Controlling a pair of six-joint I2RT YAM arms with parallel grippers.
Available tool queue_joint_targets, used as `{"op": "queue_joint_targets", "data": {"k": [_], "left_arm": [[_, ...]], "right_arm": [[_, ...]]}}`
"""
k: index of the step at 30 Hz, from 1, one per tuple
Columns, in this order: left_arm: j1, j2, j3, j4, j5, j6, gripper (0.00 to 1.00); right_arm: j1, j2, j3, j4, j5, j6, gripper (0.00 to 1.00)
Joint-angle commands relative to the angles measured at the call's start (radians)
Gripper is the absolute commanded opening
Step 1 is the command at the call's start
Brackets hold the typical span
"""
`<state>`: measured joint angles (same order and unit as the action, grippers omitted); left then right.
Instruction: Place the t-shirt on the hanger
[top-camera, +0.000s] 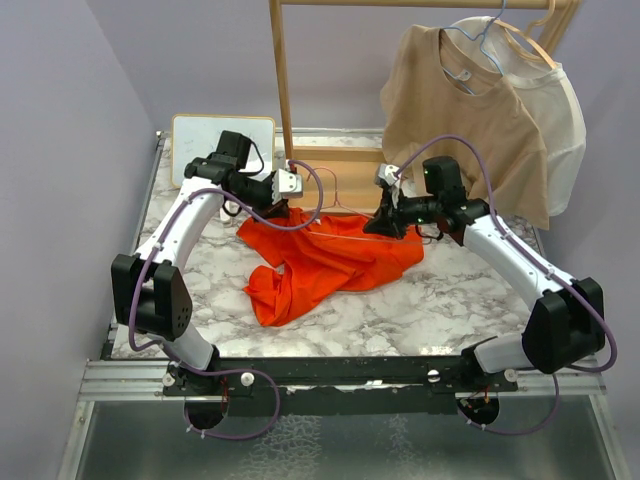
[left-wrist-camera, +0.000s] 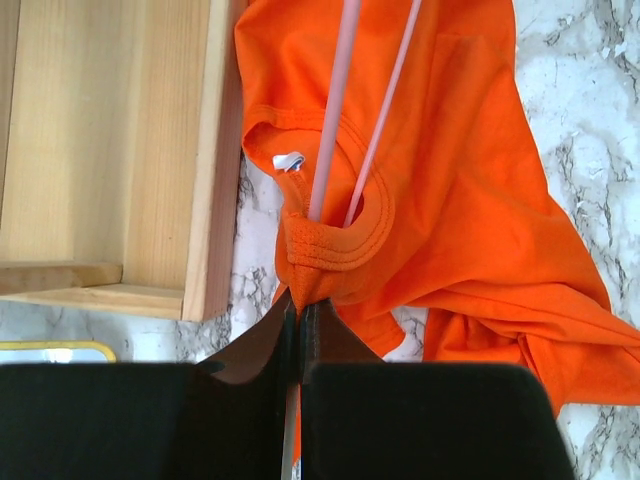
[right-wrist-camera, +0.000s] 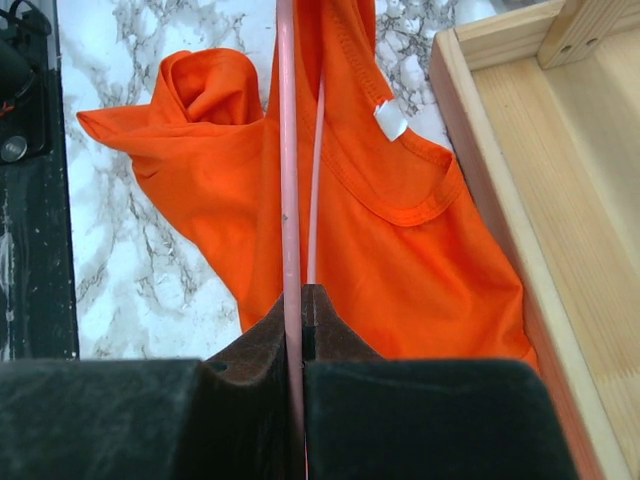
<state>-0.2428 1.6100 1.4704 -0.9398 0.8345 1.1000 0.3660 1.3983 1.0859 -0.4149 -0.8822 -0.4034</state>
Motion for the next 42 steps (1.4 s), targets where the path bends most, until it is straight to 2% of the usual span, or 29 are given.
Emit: {"op": "queue_joint_targets", "data": {"k": [1,13,20,27,36,42], "left_arm": [[-0.011,-0.035,0.021,0.052,0.077,-0.055,0.0],[-0.031,-0.051,-0.015,0.27,0.134,-0.267,0.04],[-0.062,-0.05,-0.016,0.284,0.154,-0.283,0.08],[-0.096,-0.045,-0.018,0.297,0.165,-0.296,0.17],[-0.137,-0.038,-0.028,0.39,0.167,-0.364,0.22],[-0.157,-0.038,-0.043,0.49,0.19,-0.454,0.23]], "right_arm": [[-0.004,0.012,-0.003,0.117,-0.054,0.042,0.01],[-0.004,0.006,-0.014,0.178,-0.096,0.079,0.01],[-0.004,0.001,-0.017,0.221,-0.1,0.103,0.01],[-0.004,0.002,-0.014,0.22,-0.111,0.102,0.01],[-0.004,-0.006,-0.016,0.221,-0.136,0.102,0.01],[-0.004,-0.011,-0.028,0.25,-0.158,0.12,0.01]]}}
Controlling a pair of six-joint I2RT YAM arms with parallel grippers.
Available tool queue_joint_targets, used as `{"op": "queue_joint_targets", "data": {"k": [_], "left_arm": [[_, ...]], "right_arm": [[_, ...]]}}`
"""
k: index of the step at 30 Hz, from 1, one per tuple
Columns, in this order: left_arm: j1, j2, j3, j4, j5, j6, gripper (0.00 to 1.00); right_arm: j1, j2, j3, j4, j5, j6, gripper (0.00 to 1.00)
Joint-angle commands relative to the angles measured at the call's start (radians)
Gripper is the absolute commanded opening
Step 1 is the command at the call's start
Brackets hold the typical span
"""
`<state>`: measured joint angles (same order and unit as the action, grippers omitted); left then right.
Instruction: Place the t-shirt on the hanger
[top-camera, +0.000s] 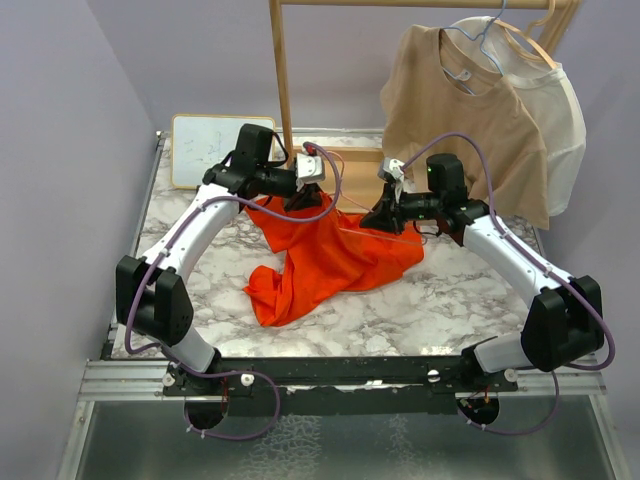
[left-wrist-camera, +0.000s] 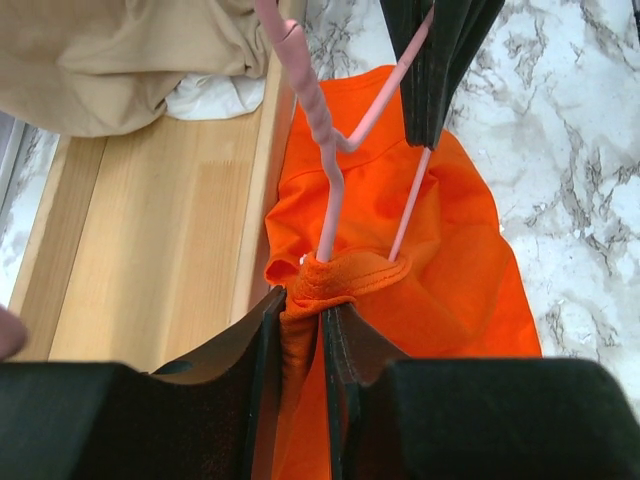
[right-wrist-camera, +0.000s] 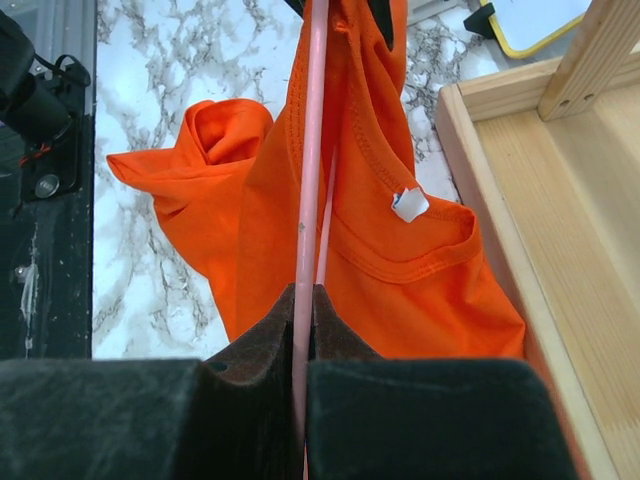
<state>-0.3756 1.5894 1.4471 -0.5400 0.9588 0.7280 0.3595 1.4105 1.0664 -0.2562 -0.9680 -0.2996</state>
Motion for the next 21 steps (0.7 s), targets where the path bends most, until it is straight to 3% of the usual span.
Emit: {"op": "queue_joint_targets", "data": {"k": [1,11,13,15,17,21], "left_arm": [[-0.027,-0.016,-0.02,0.116,0.072,-0.1,0.23],[-0.039,-0.019,-0.024,0.236,0.126,-0.247,0.22],[-0.042,-0.019,-0.024,0.239,0.137,-0.259,0.19],[-0.043,-0.017,-0.025,0.234,0.148,-0.264,0.1],[-0.043,-0.018,-0.023,0.218,0.149,-0.253,0.0],[-0.043,-0.035,-0.025,0.115,0.13,-0.129,0.0]], "right_arm": [[0.002,-0.022,-0.011,0.098,-0.073,0.02,0.01],[0.004,0.002,-0.008,0.097,-0.07,0.015,0.01],[0.003,0.006,-0.002,0.093,-0.066,0.013,0.01],[0.004,0.01,0.004,0.088,-0.045,0.017,0.03],[0.003,0.013,0.009,0.082,-0.006,0.038,0.1],[0.004,0.014,0.019,0.059,0.056,0.066,0.34]]}}
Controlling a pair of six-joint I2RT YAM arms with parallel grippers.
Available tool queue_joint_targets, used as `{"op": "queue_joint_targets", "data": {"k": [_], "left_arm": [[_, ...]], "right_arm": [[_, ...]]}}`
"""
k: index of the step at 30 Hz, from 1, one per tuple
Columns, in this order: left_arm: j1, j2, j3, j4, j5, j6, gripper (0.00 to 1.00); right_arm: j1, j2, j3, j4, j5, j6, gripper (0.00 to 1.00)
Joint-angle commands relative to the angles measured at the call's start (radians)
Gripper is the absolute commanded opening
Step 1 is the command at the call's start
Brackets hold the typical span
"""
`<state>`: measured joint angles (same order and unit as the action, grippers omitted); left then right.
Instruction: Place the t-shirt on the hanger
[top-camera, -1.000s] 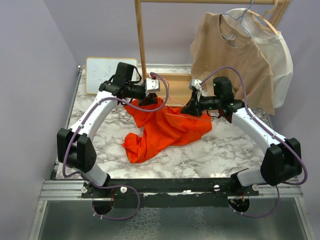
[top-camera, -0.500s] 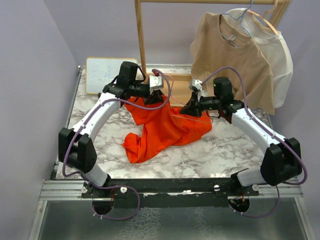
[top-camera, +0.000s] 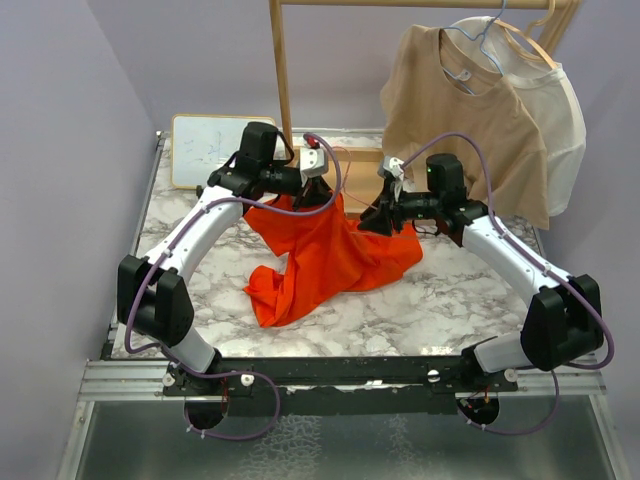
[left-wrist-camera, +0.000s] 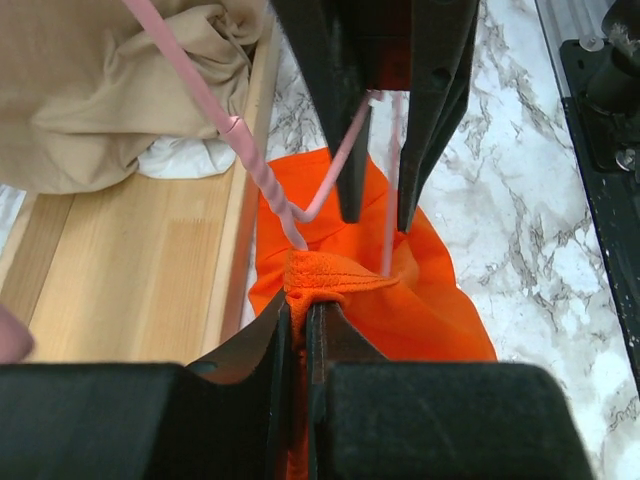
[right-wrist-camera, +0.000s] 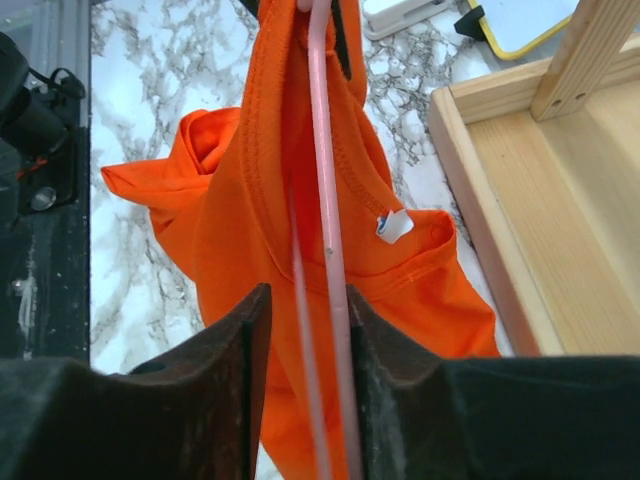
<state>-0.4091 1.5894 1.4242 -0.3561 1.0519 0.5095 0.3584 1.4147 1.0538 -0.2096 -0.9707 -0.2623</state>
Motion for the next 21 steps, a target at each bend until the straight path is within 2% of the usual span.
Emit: {"op": "queue_joint_targets", "data": {"k": [1,5,12,14,18,21], "left_arm": [[-0.008,-0.041,-0.008,-0.099,0.026,0.123,0.0],[-0.006,-0.074,-0.032,-0.208,-0.021,0.261,0.0],[0.021,-0.161,-0.117,-0.207,-0.121,0.376,0.0],[0.039,-0.179,-0.128,-0.193,-0.137,0.388,0.0],[0.054,-0.205,-0.142,-0.241,-0.139,0.485,0.0],[0.054,-0.213,-0.14,-0.288,-0.104,0.533,0.0]], "right_arm": [[0.005,0.003,0.027,0.015,0.064,0.032,0.37],[0.004,-0.047,-0.014,0.062,0.095,0.052,0.52],[0.004,-0.14,-0.03,0.11,0.15,0.095,0.65],[0.004,-0.161,-0.013,0.109,0.198,0.125,0.68],[0.003,-0.191,0.008,0.158,0.399,0.259,0.83],[-0.004,-0.121,0.079,0.087,0.459,0.286,0.84]]}}
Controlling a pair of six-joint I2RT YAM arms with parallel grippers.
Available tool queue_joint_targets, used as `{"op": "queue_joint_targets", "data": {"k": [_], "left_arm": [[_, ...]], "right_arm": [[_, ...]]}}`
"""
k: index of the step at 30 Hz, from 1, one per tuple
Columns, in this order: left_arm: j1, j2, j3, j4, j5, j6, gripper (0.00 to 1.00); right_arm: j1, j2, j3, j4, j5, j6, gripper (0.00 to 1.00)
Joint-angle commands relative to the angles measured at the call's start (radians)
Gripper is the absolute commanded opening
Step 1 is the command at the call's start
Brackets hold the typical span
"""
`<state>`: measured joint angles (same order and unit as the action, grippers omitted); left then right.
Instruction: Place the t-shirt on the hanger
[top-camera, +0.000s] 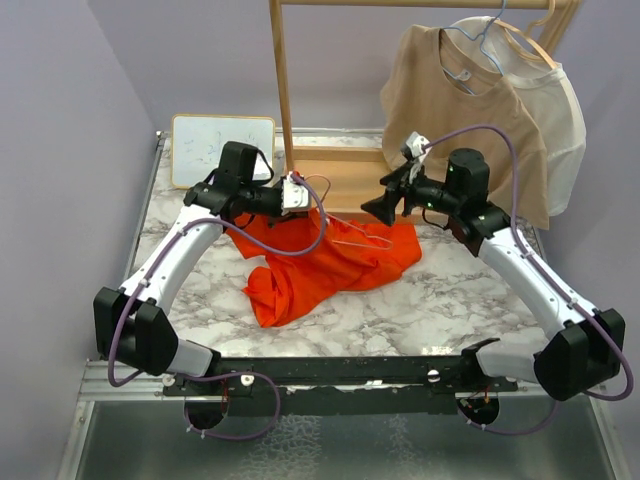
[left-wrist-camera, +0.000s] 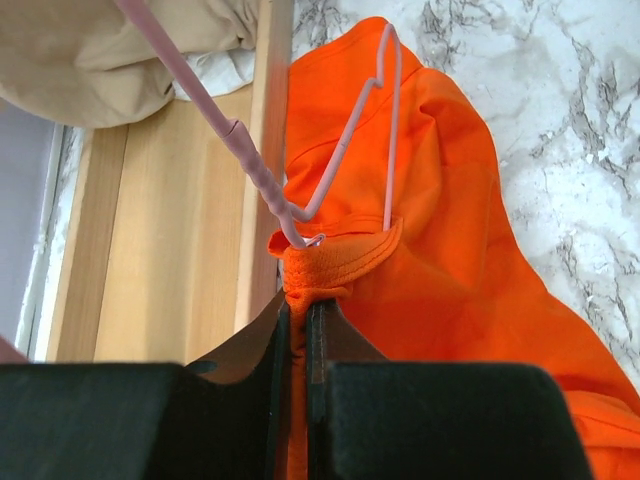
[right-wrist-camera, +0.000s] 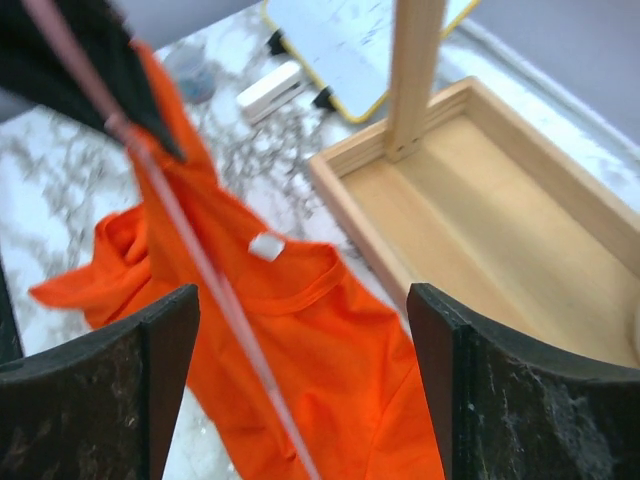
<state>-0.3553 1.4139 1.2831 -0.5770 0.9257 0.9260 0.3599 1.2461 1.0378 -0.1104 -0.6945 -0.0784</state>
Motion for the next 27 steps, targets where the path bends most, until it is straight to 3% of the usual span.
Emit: {"op": "queue_joint_targets", "data": {"k": [1,5,9,27], "left_arm": [[0.0,-0.039,0.002,-0.078,0.034,0.135,0.0],[0.001,-0.04,0.013,-0.09,0.067,0.193,0.0],[-0.001,-0.027,0.036,-0.116,0.077,0.244,0.0],[-0.008,-0.034,0.024,-0.142,0.081,0.25,0.0]], "right_arm": [[-0.006,0.093,0.135,-0.067,0.185,0.099,0.83],[-0.006,0.284,0.262,-0.268,0.104,0.082,0.71],[-0.006,0.394,0.281,-0.271,0.056,0.117,0.66],[0.096,0.661,0.485,-0.342,0.053,0.098,0.61]]}}
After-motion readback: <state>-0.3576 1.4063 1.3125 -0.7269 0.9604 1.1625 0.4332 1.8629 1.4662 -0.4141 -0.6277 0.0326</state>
